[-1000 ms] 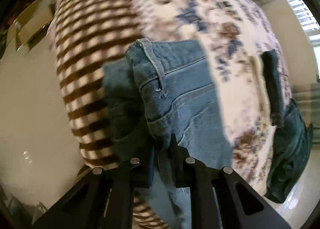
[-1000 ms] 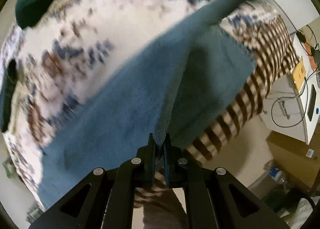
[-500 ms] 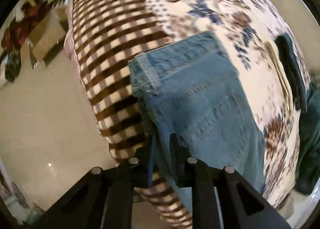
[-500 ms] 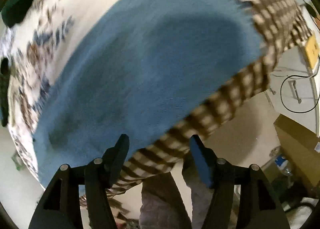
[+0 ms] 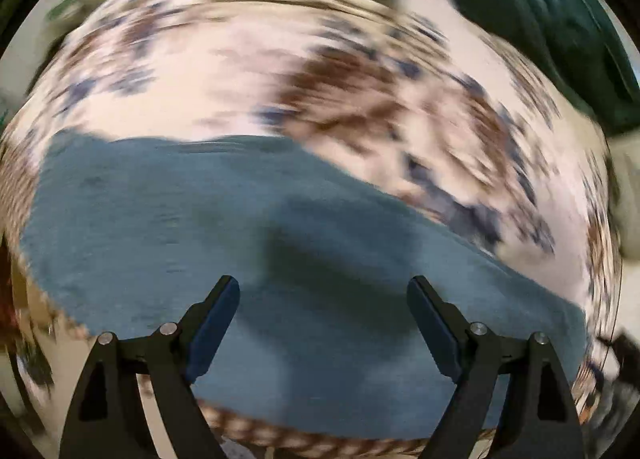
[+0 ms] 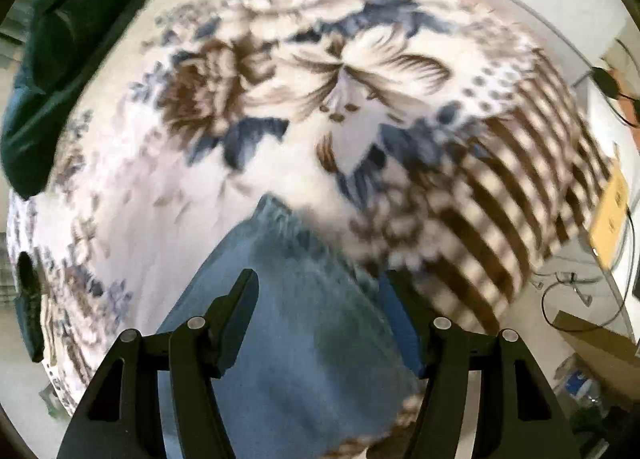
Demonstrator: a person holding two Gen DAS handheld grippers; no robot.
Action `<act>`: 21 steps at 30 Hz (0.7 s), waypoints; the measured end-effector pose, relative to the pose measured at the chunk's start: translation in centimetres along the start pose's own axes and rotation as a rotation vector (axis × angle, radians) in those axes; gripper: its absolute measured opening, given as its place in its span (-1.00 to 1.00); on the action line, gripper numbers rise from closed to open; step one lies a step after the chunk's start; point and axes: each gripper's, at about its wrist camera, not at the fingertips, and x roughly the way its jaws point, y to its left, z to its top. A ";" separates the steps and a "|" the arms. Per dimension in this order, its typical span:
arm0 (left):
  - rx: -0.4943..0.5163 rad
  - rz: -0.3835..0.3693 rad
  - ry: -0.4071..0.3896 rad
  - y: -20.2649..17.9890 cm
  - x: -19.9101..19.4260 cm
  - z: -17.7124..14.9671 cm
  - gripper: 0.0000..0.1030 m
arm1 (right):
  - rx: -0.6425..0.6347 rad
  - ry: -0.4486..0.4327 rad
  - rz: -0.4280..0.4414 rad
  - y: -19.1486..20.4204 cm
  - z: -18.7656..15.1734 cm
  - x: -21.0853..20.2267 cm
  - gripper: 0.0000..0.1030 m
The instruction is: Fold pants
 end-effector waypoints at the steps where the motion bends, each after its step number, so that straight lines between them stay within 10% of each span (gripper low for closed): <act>1: 0.045 -0.012 0.007 -2.2 0.8 0.0 0.66 | -0.023 0.015 0.008 0.4 0.5 0.9 0.24; 2: 0.075 -0.016 0.010 -3.6 1.0 0.0 0.66 | -0.070 0.036 -0.021 1.1 1.0 1.9 0.13; 3: 0.107 -0.019 0.015 -5.1 1.4 -0.1 0.66 | -0.110 0.039 -0.045 1.6 1.0 2.4 -0.47; 9: 0.202 -0.044 0.038 -9.5 2.1 -1.2 0.66 | -0.293 -0.153 -0.090 4.1 0.5 -0.9 -1.00; 13: 0.210 -0.035 0.060 -9.4 2.4 -2.1 0.66 | -0.316 -0.232 -0.080 4.4 2.7 -2.6 -1.00; 16: 0.197 -0.027 0.090 -8.6 2.9 -2.5 0.66 | -0.298 -0.063 0.007 3.7 4.7 -1.0 -0.93; 17: 0.190 -0.026 0.098 -8.4 3.1 -2.7 0.66 | -0.298 -0.004 -0.006 3.4 5.0 0.0 -0.80; 19: 0.179 -0.021 0.109 -8.0 3.2 -2.9 0.66 | -0.291 0.052 0.015 2.6 5.1 1.5 0.07; 21: 0.189 -0.004 0.103 -8.0 3.4 -2.9 0.66 | -0.256 0.088 0.043 1.8 5.3 2.8 0.12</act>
